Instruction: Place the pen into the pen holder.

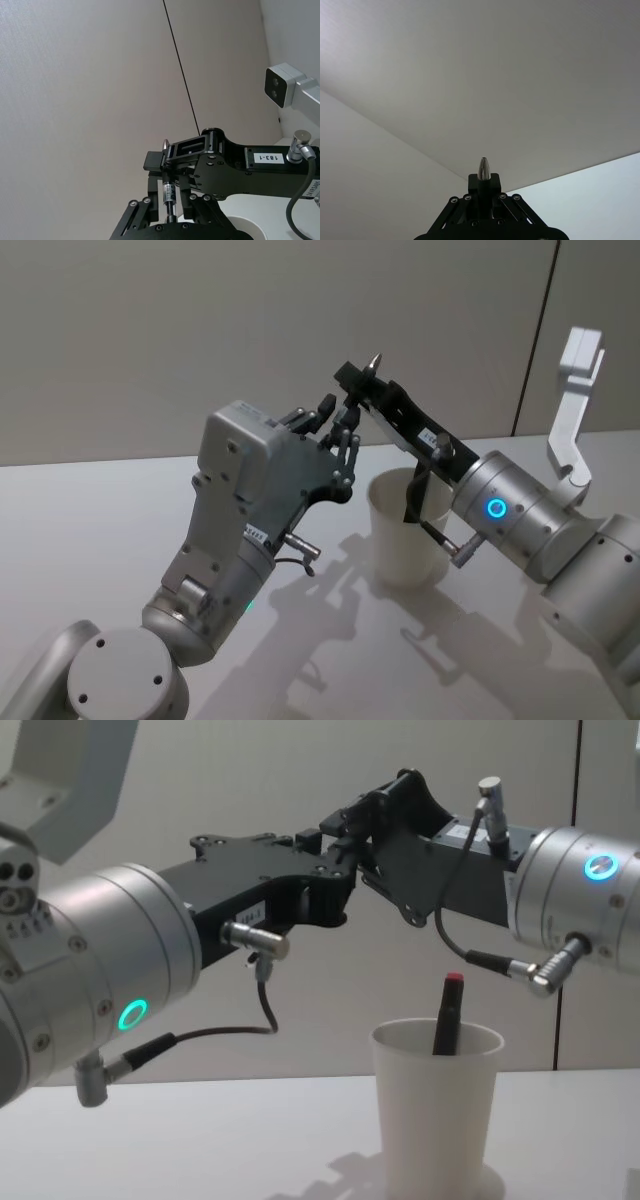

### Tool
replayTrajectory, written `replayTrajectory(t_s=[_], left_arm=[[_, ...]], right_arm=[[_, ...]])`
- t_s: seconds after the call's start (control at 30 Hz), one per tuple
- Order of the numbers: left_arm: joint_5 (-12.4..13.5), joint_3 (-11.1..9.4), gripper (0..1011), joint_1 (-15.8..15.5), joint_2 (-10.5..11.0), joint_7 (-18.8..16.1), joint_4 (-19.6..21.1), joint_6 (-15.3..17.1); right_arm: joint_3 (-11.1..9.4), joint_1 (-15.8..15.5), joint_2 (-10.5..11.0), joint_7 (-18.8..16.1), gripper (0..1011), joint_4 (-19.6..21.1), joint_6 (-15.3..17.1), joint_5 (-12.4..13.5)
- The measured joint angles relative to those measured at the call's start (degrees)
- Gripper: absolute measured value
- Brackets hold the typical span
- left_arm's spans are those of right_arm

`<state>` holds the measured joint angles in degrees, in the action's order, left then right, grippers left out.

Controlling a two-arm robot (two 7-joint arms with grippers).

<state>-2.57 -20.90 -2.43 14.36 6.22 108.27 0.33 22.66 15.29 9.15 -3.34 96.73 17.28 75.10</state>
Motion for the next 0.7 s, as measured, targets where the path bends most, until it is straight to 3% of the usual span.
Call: replayTrajectory(t_s=[0.7], left_arm=[[0.0, 0.0, 870, 0.0, 0.0, 0.0, 0.0, 0.0]], right_arm=[[-0.2, -0.1, 0.3, 0.0, 123, 0.7, -0.8, 0.0]])
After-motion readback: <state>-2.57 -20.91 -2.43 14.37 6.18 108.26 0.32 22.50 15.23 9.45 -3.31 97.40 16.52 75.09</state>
